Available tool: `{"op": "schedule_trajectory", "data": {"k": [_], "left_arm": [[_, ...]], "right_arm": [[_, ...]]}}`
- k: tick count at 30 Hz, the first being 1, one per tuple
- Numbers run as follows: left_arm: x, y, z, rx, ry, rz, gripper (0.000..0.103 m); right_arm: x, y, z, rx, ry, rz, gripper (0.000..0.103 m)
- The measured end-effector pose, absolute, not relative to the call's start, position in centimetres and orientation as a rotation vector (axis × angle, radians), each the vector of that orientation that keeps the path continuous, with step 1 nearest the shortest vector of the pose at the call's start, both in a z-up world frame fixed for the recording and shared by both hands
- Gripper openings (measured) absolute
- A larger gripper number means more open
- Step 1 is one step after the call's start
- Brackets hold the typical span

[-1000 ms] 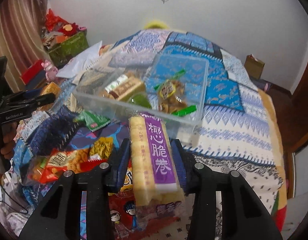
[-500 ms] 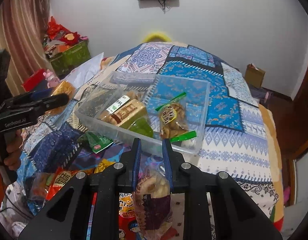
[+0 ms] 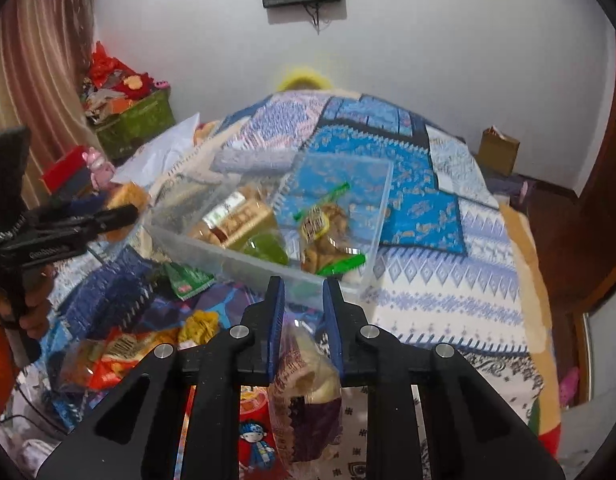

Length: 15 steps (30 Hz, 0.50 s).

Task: Organize snacks
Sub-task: 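Lower the nut cake bar into the box with left tool while right tool drops the wafer roll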

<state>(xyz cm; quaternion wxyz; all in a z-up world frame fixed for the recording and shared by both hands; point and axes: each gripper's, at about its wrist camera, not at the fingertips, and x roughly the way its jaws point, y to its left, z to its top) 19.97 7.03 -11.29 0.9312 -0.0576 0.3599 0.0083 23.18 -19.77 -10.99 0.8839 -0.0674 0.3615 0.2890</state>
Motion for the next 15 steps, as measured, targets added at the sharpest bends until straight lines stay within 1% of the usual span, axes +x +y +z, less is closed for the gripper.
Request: {"op": "schedule_trajectory", "data": {"k": [8,15], "left_arm": [[21.1,6.7,-9.4,-0.113,0.684,0.019,0.074],[24.4,6.1,-10.2,-0.126,0.719,0.009,0.074]], "right_arm": [[24.7,-18.8,-7.2,-0.105,0.645,0.594,0.018],[27.9,-15.6,-6.8,-0.106,0.611,0.584,0.018]]}}
